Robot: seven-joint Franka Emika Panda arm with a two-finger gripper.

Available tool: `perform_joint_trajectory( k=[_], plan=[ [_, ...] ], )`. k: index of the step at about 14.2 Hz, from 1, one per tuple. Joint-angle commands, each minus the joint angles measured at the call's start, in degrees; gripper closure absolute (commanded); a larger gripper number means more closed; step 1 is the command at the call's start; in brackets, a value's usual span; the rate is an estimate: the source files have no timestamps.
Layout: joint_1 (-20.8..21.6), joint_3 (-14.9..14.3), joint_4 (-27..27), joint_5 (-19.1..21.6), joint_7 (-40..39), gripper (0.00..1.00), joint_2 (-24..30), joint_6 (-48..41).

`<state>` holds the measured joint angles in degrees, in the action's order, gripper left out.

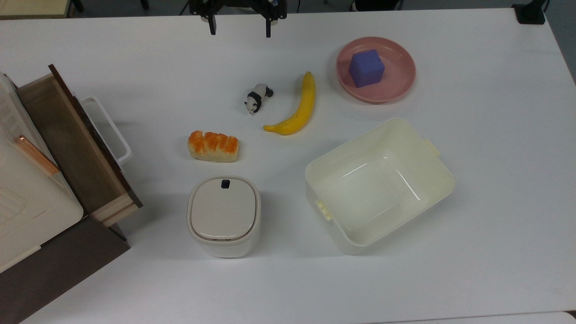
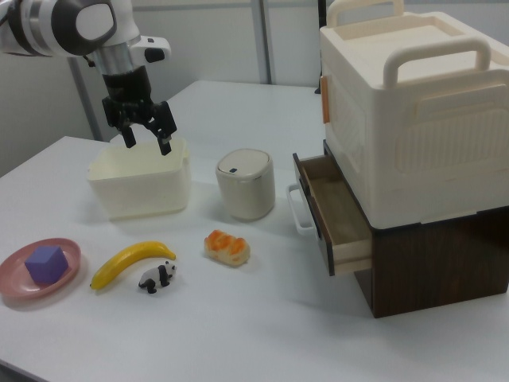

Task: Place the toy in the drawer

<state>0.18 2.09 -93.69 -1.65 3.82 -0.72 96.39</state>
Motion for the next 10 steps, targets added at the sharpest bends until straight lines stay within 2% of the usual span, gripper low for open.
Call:
perform_joint_trajectory(
  k=[1,7,10],
  plan=[
    [-0.26,-0.07,-0.53,0.16,-3.1,0.0,0.45,-1.47],
    [-0.45,-0.51,-0.71,0.16,-6.71,0.0,0.36,-1.38],
    [-0.89,-0.51,-2.9,-0.28,-9.26,0.0,0.54,-1.38]
  ],
)
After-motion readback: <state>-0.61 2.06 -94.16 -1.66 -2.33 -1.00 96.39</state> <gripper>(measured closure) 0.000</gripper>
